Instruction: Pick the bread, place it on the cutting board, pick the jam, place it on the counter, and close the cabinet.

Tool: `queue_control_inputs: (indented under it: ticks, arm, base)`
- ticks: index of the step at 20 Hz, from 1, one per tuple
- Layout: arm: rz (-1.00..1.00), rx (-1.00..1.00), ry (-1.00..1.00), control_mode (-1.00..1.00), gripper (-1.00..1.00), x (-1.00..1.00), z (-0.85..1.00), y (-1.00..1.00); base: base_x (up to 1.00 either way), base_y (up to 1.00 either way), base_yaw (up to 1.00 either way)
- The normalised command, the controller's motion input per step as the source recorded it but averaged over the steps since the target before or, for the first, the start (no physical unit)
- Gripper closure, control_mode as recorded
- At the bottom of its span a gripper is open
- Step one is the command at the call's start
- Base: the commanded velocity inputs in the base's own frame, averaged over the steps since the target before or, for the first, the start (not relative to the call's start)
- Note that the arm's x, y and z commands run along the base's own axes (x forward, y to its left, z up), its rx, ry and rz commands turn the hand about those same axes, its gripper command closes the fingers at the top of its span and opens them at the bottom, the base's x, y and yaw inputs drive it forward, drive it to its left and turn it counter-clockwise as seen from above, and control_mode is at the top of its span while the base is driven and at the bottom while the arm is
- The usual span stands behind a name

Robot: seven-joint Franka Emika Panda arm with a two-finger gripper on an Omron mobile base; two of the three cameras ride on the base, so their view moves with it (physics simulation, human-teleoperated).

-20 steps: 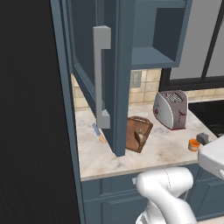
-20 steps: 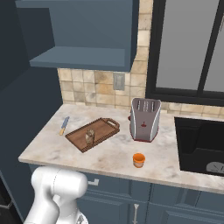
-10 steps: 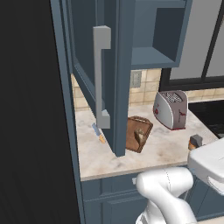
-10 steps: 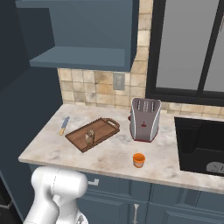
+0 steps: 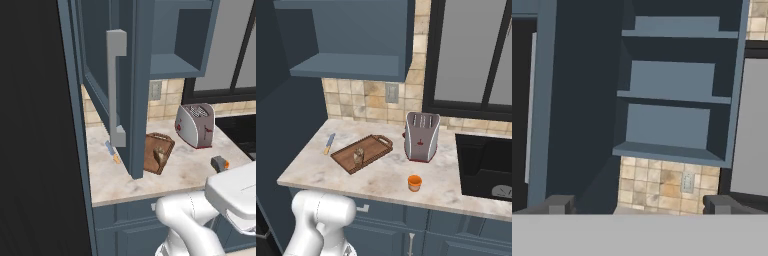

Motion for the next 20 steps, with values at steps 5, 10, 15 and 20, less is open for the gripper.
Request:
queue_control_inputs:
  ticks: [5, 10, 15, 20]
  arm:
    - [0.0, 0.0, -0.03, -1.0, -1.0, 0.0, 0.0, 0.14]
    - [0.0, 0.0, -0.02, -1.0, -1.0, 0.0, 0.0, 0.2]
    - [0.0, 0.0, -0.02, -1.0, -1.0, 0.0, 0.0, 0.26]
    - [0.0, 0.0, -0.02, -1.0, -1.0, 0.04, 0.0, 0.26]
  base:
    - [0.0, 0.0, 0.0]
    - [0.0, 0.0, 0.0]
    - [0.0, 0.0, 0.0]
    - [0.0, 0.0, 0.0]
